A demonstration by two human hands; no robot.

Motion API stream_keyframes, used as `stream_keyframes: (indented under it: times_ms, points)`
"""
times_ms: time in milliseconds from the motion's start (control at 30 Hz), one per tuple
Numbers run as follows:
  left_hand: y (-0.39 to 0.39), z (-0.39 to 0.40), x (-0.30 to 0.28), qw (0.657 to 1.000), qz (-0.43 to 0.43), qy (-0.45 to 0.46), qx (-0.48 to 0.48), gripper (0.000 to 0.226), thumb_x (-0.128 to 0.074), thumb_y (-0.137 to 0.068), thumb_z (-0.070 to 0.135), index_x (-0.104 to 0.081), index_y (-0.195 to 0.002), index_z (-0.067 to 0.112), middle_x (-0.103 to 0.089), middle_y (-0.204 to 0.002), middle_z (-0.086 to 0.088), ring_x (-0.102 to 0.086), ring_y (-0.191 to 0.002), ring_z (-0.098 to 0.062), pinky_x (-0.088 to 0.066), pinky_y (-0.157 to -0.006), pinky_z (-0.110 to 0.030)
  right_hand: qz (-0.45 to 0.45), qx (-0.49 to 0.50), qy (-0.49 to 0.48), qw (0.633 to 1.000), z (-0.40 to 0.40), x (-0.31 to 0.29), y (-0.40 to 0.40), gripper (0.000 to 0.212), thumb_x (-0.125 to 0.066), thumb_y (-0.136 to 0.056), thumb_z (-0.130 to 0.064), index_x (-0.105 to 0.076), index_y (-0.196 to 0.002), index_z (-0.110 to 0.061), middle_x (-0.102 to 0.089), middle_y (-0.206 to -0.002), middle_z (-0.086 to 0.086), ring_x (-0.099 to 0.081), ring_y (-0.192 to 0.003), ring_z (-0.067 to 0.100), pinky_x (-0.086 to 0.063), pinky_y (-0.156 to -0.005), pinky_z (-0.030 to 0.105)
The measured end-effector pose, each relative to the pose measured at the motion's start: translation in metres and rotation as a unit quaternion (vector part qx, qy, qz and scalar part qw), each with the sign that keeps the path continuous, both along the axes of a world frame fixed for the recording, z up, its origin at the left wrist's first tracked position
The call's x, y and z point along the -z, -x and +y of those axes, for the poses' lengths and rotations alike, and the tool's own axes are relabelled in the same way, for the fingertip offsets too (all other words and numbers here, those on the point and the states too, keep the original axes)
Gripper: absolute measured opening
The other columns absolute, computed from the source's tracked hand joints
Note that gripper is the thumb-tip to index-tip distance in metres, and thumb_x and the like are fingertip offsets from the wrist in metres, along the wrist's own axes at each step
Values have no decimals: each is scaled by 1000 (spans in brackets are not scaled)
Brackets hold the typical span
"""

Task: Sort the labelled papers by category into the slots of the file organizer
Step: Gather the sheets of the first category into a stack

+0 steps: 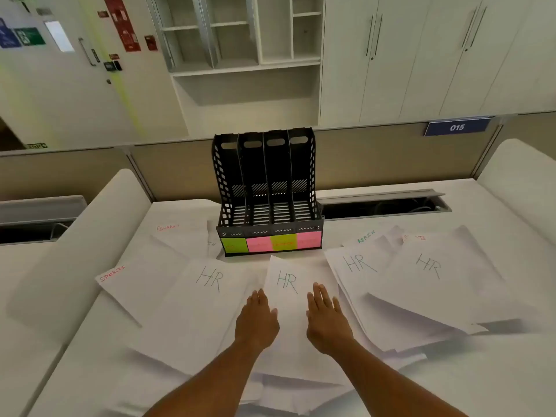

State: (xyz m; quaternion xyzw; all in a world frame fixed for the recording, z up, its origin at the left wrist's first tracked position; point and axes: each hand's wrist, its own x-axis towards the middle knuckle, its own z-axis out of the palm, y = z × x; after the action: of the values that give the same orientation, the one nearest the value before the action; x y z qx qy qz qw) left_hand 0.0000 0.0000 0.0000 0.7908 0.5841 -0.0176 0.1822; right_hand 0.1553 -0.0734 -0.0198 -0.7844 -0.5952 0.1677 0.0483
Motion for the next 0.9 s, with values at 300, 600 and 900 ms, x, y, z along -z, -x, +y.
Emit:
stream_keyframes:
  times_ms: [300,600,900]
  points:
    - [1,-8,8,995,-37,-4,-90,54,-49,-97,40,-37,-145,20,-57,-136,-1,-58,-121,-20,-48,-96,-30,21,-16,122,992,-23,15,-2,54,-20,-102,-24,-5,-152,-11,11,-160,6,10,-147,22,-1,-120,46]
    - [1,-3,9,967,-205,61,-140,20,-53,-97,28,-66,-101,14,-68,-99,-3,-62,-87,-20,-48,-78,-29,71,122,11,990,-17,9,-1,62,-41,-99,-33,-13,-151,-12,-5,-161,6,-7,-148,23,-20,-117,39]
    - [38,28,3,899,-351,177,-194,35,-59,-94,28,-67,-90,-5,-68,-91,-22,-58,-75,-24,-44,-67,-32,355,349,-114,860,7,-10,-10,74,-78,-72,-39,-45,-132,-11,-58,-126,6,-57,-113,27,-49,-96,41]
